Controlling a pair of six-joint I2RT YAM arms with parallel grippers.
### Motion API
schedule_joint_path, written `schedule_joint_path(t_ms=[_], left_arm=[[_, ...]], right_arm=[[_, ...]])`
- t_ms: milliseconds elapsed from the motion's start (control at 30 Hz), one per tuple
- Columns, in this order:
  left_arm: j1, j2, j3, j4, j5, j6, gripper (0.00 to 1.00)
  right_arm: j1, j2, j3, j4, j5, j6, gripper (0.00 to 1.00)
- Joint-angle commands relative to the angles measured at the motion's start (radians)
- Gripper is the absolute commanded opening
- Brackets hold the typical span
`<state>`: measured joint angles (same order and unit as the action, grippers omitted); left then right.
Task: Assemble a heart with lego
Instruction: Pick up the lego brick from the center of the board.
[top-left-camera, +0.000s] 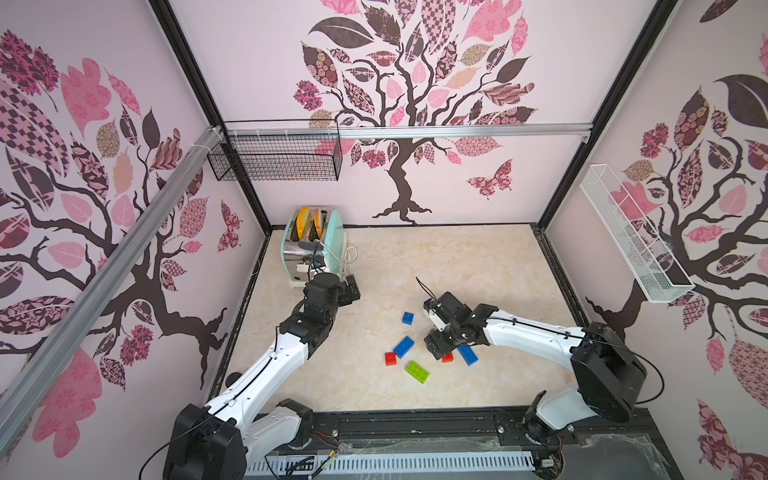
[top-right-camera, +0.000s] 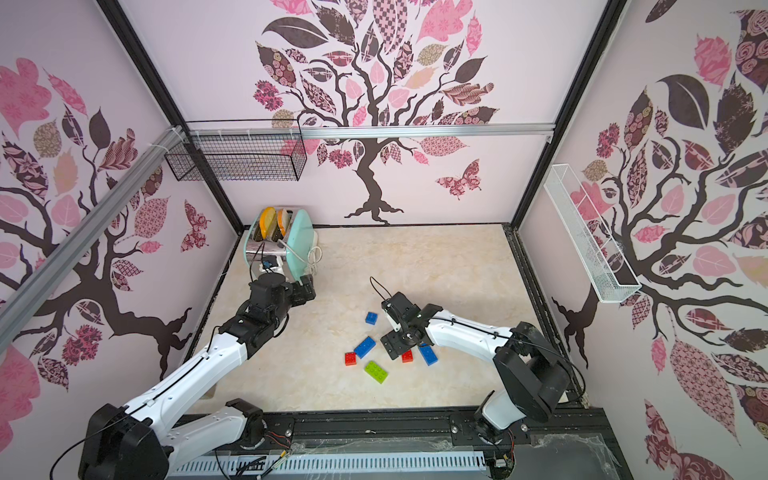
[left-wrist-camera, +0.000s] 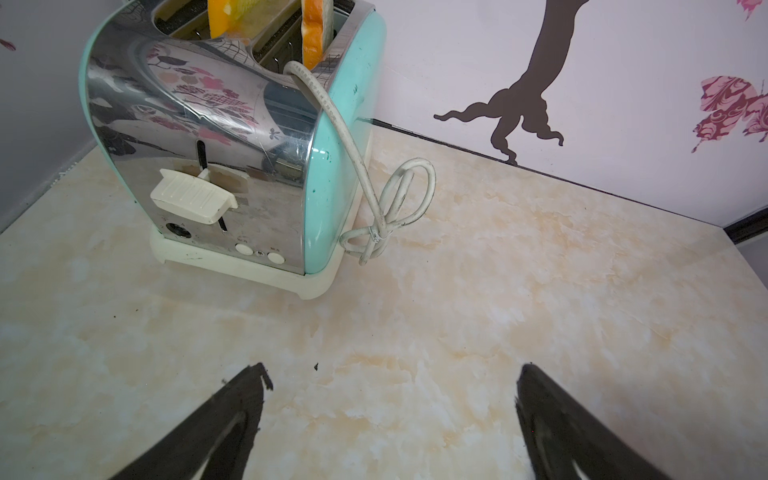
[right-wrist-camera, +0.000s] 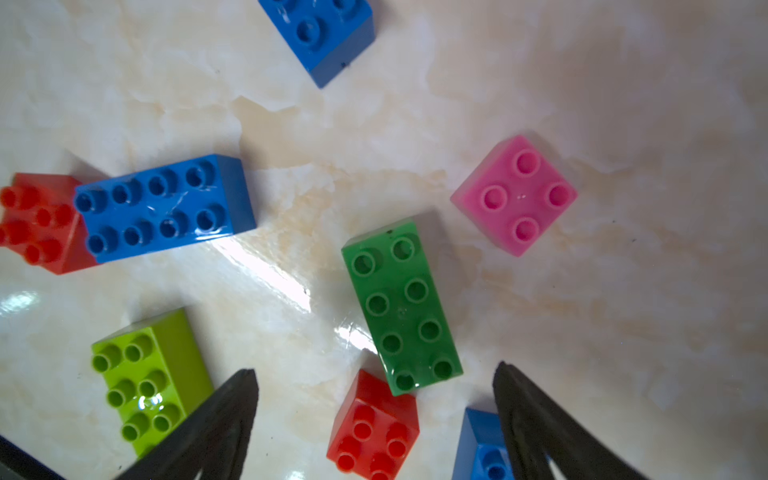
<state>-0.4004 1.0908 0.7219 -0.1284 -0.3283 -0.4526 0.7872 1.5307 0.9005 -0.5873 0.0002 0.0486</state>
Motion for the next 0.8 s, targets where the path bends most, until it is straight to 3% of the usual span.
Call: schedule_joint_path(t_ms=[0,100,300,500,767], left_arm=[[-0.002,-0.021,-0.007,0.004,-0.001,-0.016,0.97],[-0.003,-0.032,-0.009,0.000,-0.001,-0.017,0.97],[-0.002,-0.042,-0.019,0.007,-0.006,-0.016,0.97],[-0.002,-0.039,-0.019,0.007,-0.003,-0.015,0.97],[-0.002,-0.044,-0.012,0.001,-0.009,-0.006,0.97]], right_arm=[[0.003,0.048,0.057,-0.017,-0.025,0.002,0.82],[0.004,0.092,0.088,-0.029,-0.006,0.001,0.72],[0.003,0.126,0.114,-0.026,0.003,-0.014,0.67],[0.003,0.085,0.122,-0.057,0.008,-0.051,0.78],[0.002,0.157,0.156,-0.066,-0.006,-0.097,0.80]])
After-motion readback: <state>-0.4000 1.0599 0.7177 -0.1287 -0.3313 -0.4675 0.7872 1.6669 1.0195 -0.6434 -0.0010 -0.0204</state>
